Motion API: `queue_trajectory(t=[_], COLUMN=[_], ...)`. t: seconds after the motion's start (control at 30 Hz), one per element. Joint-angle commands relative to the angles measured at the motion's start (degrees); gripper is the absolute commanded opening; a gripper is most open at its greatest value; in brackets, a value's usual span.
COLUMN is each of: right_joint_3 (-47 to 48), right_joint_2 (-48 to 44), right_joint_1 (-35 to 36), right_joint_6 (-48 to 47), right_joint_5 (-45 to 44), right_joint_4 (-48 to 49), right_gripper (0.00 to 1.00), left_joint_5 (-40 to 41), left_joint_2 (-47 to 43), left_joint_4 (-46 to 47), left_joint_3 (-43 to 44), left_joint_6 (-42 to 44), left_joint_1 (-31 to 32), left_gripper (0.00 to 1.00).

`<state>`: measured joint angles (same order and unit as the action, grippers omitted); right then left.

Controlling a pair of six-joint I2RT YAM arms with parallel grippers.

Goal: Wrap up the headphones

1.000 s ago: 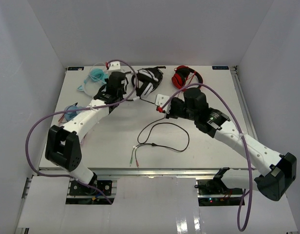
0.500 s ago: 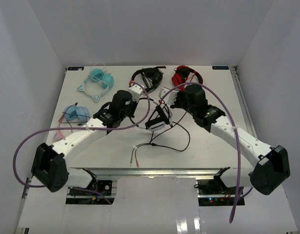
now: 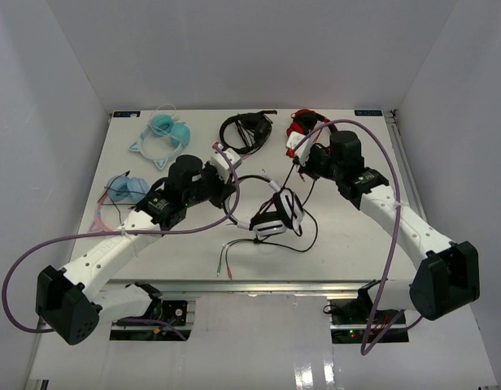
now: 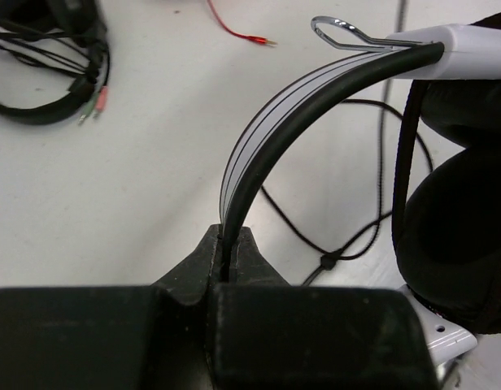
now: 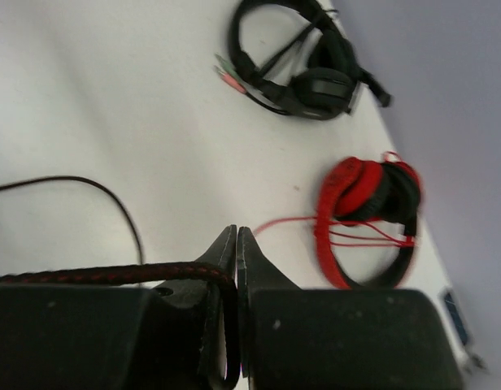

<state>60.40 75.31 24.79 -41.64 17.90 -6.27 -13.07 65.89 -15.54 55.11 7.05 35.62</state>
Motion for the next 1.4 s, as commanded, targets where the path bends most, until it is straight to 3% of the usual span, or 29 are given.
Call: queue_trajectory(t=[0.0,0.13,0.27,0.43,0.6,0.73,0.8,0.87,0.97,1.1,1.17,1.3,1.37], right_joint_3=[1.72,-4.17,-10.83,-8.31,-6.51,-6.4,-7.77,-10.0,-13.37,-18.19,-19.88,-22.35,-22.04], right_joint_2=[3.54,5.07,5.41,12.49,22.25,24.46,23.56,21.61,19.04,15.58,12.41,5.68,2.92], right_joint_1=[-5.45,-7.38,-7.56,-6.27,-2.26,2.38,4.47,6.61,8.12,8.44,8.44,8.37,8.44], right_joint_6=[12.79,22.42,45.85,73.83,91.1,95.56,91.86,82.8,66.91,51.46,46.48,33.73,28.82], right_joint_5=[14.89,35.68,47.01,48.73,46.73,46.91,46.52,45.24,42.96,44.05,43.72,41.37,39.05], right_joint_4=[3.36,11.21,36.03,60.99,83.77,89.89,86.29,76.23,61.17,49.3,41.36,26.67,20.09], right_gripper=[0.08,0.13,0.23,0.4,0.54,0.62,0.6,0.54,0.35,0.15,0.1,0.08,0.08], left_joint_5=[-16.57,-11.41,-12.27,-9.82,-4.99,-1.37,0.78,5.2,11.86,29.54,40.94,55.72,60.3], left_joint_2=[-3.0,-4.71,-1.05,6.4,11.7,14.7,15.11,15.62,15.71,14.22,11.47,6.23,4.93], left_joint_4=[0.2,7.29,11.79,13.05,13.55,13.12,12.39,11.74,11.31,10.11,13.9,29.14,31.06], left_joint_3=[3.68,7.48,15.95,27.83,37.86,43.74,45.5,47.18,49.41,50.59,48.05,35.54,32.64], left_joint_6=[-7.44,-19.5,-31.31,-36.12,-38.08,-37.64,-36.84,-35.81,-34.69,-31.24,-27.95,-15.33,-12.06], left_joint_1=[0.51,0.51,0.89,6.4,8.04,8.42,8.39,8.33,8.33,8.33,8.33,7.12,4.71], left_gripper=[0.0,0.0,0.0,0.0,0.0,0.0,0.0,0.0,0.0,0.0,0.0,0.0,0.0])
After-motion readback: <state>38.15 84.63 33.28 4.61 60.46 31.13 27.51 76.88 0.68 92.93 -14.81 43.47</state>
